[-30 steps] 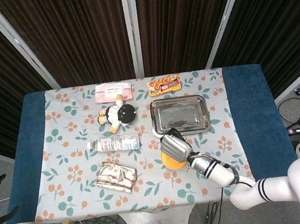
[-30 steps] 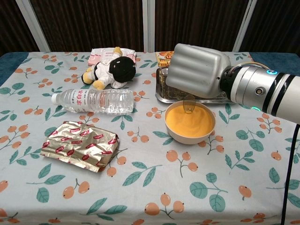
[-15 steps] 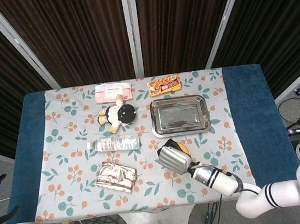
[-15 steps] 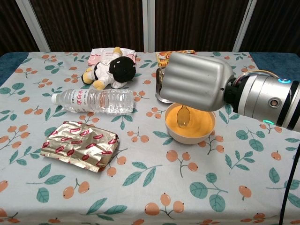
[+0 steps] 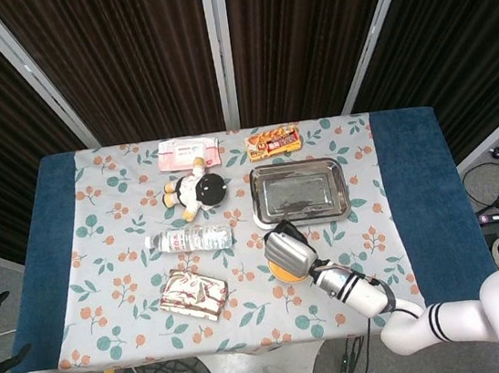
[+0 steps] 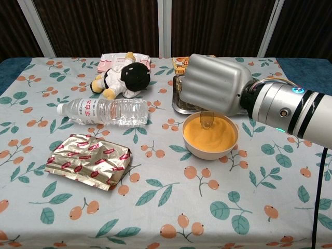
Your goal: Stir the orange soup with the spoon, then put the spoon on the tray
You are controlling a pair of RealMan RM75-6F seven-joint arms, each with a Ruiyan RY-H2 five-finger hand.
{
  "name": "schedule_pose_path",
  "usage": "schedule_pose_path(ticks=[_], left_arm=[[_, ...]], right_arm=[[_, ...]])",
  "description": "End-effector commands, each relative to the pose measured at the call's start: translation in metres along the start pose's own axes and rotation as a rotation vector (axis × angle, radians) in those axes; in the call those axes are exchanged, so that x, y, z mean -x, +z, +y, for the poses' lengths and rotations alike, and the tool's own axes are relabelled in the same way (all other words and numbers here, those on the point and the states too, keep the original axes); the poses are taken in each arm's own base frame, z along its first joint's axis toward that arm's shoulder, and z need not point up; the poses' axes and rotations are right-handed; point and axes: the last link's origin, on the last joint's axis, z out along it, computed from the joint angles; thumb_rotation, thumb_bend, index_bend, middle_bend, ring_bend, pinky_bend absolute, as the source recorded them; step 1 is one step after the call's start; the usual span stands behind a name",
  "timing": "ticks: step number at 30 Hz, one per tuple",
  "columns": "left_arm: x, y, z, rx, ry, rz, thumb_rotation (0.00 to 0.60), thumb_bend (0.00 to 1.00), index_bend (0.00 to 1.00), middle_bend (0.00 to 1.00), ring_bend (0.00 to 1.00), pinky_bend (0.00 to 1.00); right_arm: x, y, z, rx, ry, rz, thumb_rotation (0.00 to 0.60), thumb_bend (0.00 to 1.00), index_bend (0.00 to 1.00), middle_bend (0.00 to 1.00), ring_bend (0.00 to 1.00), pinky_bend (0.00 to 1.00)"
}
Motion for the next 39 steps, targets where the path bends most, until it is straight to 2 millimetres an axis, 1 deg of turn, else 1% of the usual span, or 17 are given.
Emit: schedule_pose_path(ticks=[1, 9, 11, 13, 17, 23, 27, 29, 32, 35, 39], left_arm=[[0.000, 0.000, 0.001, 0.002, 0.000, 0.001, 0.600, 0.06, 0.22, 0.14, 0.12, 0.13], [-0.001, 0.003, 0.003, 0.014, 0.003, 0.005, 0.600, 0.06, 0.22, 0.14, 0.12, 0.13], [-0.001, 0.003, 0.004, 0.017, 0.004, 0.003, 0.600, 0.06, 0.22, 0.14, 0.12, 0.13], [-0.001, 0.003, 0.005, 0.019, 0.004, 0.003, 0.600, 0.06, 0.22, 0.14, 0.12, 0.13], [-0.002, 0.003, 0.005, 0.017, 0.008, 0.004, 0.600, 0.06, 0.22, 0.14, 0.12, 0.13], [-0.003, 0.003, 0.005, 0.011, 0.009, 0.005, 0.600, 0.06, 0.22, 0.14, 0.12, 0.13], [-0.002, 0.003, 0.004, 0.009, 0.008, 0.001, 0.600, 0.06, 0.22, 0.14, 0.12, 0.13], [-0.002, 0.003, 0.004, 0.008, 0.008, 0.000, 0.600, 0.06, 0.22, 0.14, 0.12, 0.13], [-0.001, 0.003, 0.004, 0.009, 0.007, -0.003, 0.600, 0.06, 0.22, 0.14, 0.12, 0.13], [0.000, 0.003, 0.005, 0.014, 0.008, -0.005, 0.600, 0.06, 0.22, 0.14, 0.12, 0.13], [0.000, 0.004, 0.005, 0.015, 0.009, -0.007, 0.600, 0.06, 0.22, 0.14, 0.12, 0.13]], right_arm=[[-0.001, -0.002, 0.004, 0.031, 0.028, 0.011, 0.600, 0.44, 0.88, 1.00, 0.98, 0.98], [0.001, -0.014, 0.013, 0.067, 0.037, 0.042, 0.600, 0.44, 0.89, 1.00, 0.99, 0.97], [0.004, -0.017, 0.011, 0.070, 0.039, 0.027, 0.600, 0.44, 0.92, 1.00, 0.99, 0.97], [0.006, -0.018, 0.010, 0.075, 0.033, 0.022, 0.600, 0.44, 0.97, 1.00, 0.99, 0.97], [0.009, -0.017, 0.007, 0.088, 0.044, -0.003, 0.600, 0.44, 1.00, 1.00, 1.00, 0.97], [-0.002, -0.014, 0.008, 0.095, 0.034, 0.078, 0.600, 0.44, 1.00, 1.00, 1.00, 0.97], [-0.004, -0.013, 0.007, 0.106, 0.066, 0.125, 0.600, 0.44, 1.00, 1.00, 1.00, 0.99], [-0.005, -0.012, 0.008, 0.112, 0.096, 0.158, 0.600, 0.44, 1.00, 1.00, 1.00, 0.99], [0.001, -0.009, 0.009, 0.121, 0.180, 0.174, 0.600, 0.44, 1.00, 1.00, 1.00, 1.00], [0.008, -0.006, 0.011, 0.136, 0.243, 0.139, 0.600, 0.44, 1.00, 1.00, 1.00, 1.00], [0.022, 0.000, 0.020, 0.178, 0.354, 0.052, 0.600, 0.44, 1.00, 1.00, 1.00, 1.00]])
